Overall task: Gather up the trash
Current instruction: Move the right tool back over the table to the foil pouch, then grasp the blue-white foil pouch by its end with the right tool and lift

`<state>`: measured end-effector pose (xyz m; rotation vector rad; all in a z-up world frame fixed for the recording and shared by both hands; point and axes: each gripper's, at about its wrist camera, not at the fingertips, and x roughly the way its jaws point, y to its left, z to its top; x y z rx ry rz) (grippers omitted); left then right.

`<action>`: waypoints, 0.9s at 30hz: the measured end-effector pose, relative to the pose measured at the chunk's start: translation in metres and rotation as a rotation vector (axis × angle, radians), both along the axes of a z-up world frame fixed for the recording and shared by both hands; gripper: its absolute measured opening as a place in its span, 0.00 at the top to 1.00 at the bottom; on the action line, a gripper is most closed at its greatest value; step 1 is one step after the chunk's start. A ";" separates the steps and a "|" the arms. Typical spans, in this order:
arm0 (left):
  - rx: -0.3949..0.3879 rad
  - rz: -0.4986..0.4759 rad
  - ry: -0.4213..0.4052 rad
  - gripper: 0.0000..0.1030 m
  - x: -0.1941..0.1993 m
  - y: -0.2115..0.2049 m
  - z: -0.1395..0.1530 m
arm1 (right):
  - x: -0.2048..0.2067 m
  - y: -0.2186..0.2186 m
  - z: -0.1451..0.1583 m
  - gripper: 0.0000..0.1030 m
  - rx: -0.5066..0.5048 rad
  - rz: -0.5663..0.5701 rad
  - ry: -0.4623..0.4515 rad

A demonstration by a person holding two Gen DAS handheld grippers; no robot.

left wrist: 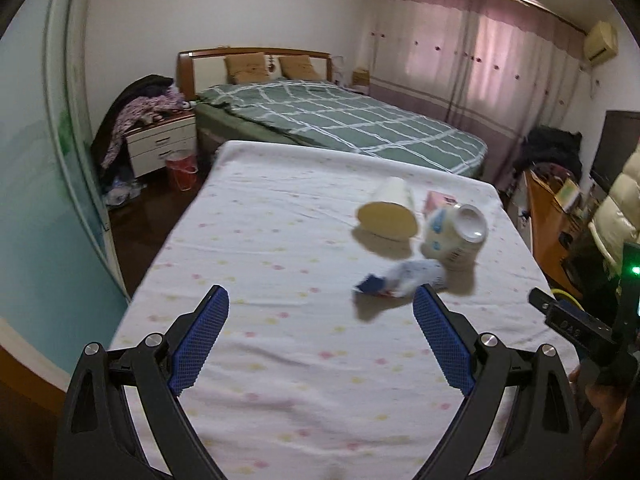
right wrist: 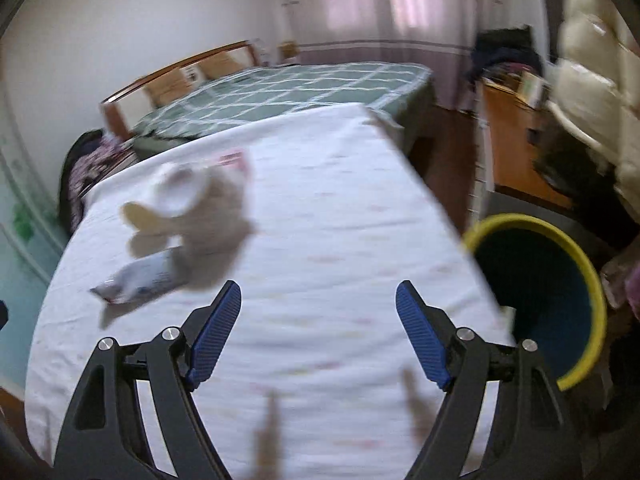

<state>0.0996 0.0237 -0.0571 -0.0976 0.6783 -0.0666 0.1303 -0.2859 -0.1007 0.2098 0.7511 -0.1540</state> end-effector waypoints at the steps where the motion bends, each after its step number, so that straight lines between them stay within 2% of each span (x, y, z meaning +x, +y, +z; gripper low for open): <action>1: -0.003 0.006 -0.001 0.11 0.000 0.005 0.000 | 0.004 0.010 0.001 0.27 0.000 0.021 0.002; 7: -0.023 0.026 -0.002 0.11 -0.004 0.032 -0.004 | 0.032 0.070 -0.013 0.27 -0.029 0.114 0.071; 12: -0.050 0.038 0.007 0.11 -0.001 0.049 -0.010 | 0.048 0.076 -0.031 0.27 -0.073 0.103 0.149; 17: -0.080 0.031 0.017 0.11 0.004 0.053 -0.015 | 0.067 0.080 -0.042 0.26 -0.092 0.087 0.190; 24: -0.100 0.014 0.020 0.11 0.011 0.055 -0.017 | 0.096 0.095 -0.042 0.26 -0.084 0.077 0.165; 27: -0.106 0.012 0.020 0.11 0.012 0.057 -0.018 | 0.094 0.094 -0.036 0.27 -0.067 0.052 0.141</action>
